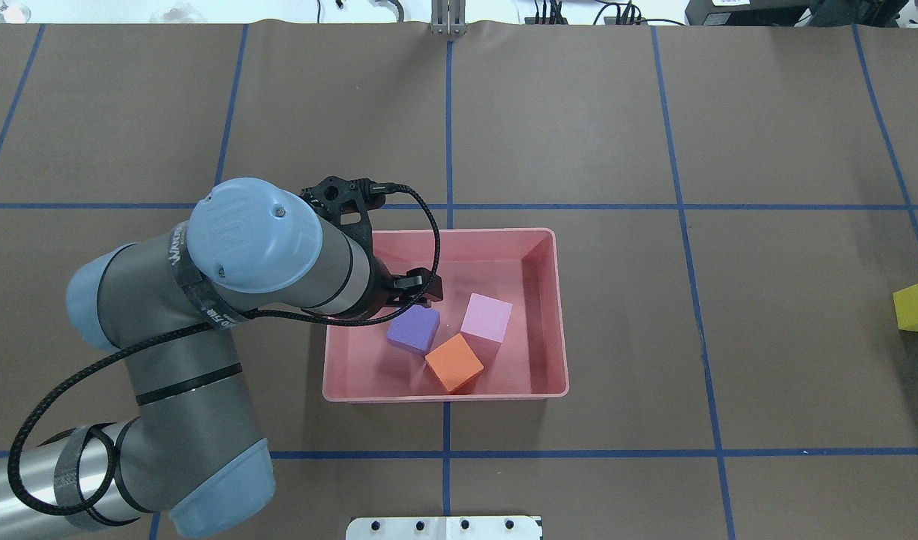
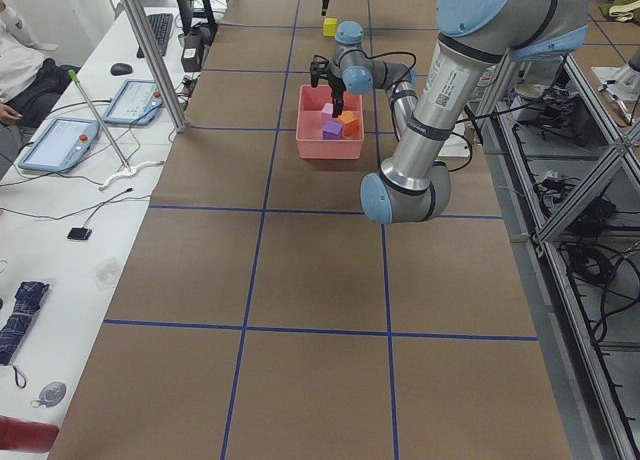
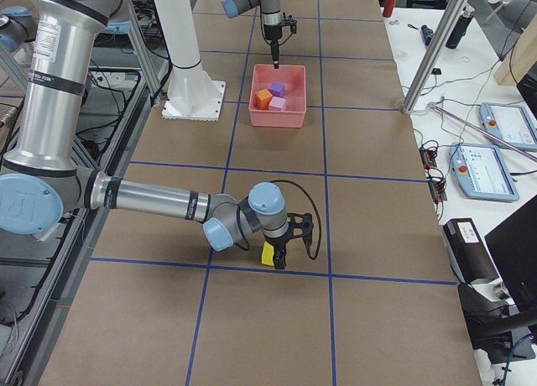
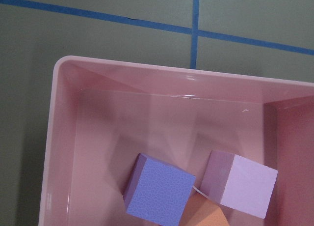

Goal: Place blocks into pink bin with both arms
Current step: 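Release the purple cube in the bin while the right gripper grasps the yellow cube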

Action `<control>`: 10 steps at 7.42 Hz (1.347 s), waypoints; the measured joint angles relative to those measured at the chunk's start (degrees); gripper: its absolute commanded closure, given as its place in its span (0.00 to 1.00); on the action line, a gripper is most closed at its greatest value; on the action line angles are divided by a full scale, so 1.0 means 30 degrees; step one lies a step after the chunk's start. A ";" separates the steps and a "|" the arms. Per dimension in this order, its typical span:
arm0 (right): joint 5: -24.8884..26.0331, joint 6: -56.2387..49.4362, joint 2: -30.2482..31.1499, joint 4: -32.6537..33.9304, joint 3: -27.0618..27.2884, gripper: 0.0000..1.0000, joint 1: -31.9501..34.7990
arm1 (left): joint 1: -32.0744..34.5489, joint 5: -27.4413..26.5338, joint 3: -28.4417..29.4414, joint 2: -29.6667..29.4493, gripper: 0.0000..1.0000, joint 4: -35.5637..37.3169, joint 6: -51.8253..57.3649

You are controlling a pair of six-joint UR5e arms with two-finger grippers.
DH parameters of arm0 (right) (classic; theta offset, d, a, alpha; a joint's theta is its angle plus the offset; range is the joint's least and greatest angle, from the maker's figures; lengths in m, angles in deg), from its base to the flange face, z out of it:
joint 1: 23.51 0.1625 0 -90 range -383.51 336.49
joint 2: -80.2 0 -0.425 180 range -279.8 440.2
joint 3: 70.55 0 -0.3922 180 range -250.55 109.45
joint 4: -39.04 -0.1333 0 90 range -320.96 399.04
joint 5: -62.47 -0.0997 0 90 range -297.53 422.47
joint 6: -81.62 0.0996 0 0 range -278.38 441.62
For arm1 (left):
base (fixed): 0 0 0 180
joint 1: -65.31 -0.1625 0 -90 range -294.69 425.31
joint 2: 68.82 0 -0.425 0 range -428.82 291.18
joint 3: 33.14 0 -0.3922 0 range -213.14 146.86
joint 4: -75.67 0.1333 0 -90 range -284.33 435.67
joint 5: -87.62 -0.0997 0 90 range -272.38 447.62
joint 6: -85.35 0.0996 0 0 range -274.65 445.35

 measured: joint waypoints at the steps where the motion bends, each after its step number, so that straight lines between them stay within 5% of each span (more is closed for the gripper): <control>1: 0.0064 0.0922 0.0105 -0.1212 -0.0490 0.00 -0.0315 | -0.0014 -0.0002 -0.0010 0.0004 0.00 0.0000 -0.0001; 10: 0.2564 0.3823 0.1227 -0.2722 0.0201 0.00 -0.3172 | -0.0171 -0.0032 -0.0008 0.0146 0.00 0.0000 -0.0001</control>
